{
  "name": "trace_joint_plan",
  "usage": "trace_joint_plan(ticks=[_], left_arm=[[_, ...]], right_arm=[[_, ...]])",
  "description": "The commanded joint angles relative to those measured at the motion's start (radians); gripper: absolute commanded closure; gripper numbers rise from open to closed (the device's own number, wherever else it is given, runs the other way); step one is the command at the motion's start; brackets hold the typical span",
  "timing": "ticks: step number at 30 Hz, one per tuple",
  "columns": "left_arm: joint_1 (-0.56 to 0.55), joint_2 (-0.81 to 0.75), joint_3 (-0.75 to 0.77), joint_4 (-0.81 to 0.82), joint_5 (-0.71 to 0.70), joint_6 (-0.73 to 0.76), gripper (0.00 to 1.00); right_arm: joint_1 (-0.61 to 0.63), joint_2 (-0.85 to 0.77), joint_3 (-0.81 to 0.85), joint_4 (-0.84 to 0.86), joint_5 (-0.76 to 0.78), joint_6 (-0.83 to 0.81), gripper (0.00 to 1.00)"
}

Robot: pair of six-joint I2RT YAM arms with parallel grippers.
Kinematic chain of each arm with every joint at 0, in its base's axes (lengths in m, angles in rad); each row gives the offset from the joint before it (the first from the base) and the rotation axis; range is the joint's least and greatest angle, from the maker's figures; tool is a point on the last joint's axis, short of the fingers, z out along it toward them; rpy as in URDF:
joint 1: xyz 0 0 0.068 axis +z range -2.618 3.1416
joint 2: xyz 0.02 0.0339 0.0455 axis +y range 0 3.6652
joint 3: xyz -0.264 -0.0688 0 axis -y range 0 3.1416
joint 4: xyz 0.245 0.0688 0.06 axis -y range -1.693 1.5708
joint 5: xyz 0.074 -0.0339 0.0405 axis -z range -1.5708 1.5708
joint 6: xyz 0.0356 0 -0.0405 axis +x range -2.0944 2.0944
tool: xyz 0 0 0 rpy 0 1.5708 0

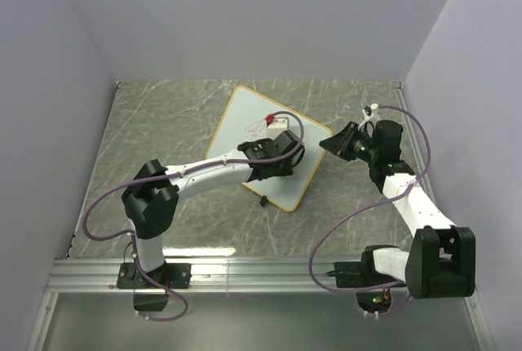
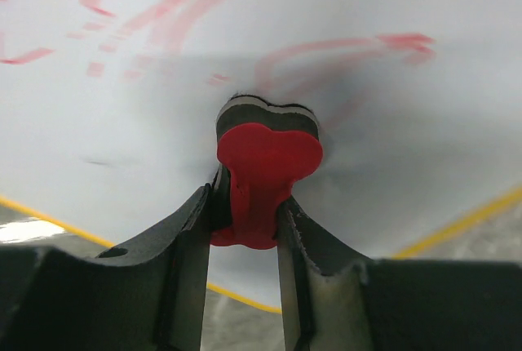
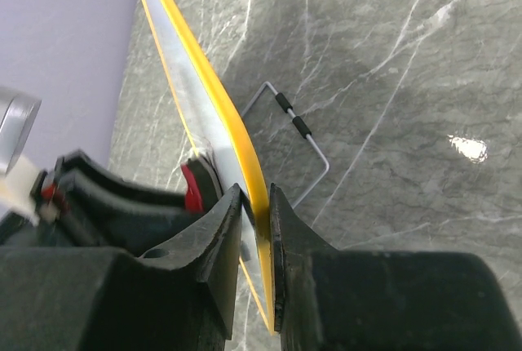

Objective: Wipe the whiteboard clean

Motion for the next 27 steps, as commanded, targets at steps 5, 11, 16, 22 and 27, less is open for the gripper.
trace_joint_plan(ticks=[5, 11, 16, 22, 27], left_arm=[[-0.016, 0.046, 0.064, 0.040, 0.048, -0.005, 1.00], [0.132, -0.020, 0.001, 0.032, 0.046, 0.045, 1.00], [0.299, -0.046, -0.053, 0.032, 0.061, 0.125, 1.00], [0.358, -0.027, -0.053, 0.020, 0.060, 0.203, 1.00], [0.352, -0.014, -0.064, 0.041, 0.115, 0.174, 1.00]], right_arm=[[0.024, -0.012, 0.035, -0.015, 0.006, -0.013, 1.00], [0.036, -0.018, 0.040, -0.025, 0.009, -0.023, 1.00], [0.044, -0.017, 0.043, -0.035, 0.012, -0.032, 1.00], [0.050, -0.015, 0.049, -0.041, 0.020, -0.040, 1.00], [0.051, -0.012, 0.049, -0.044, 0.021, -0.043, 1.00]])
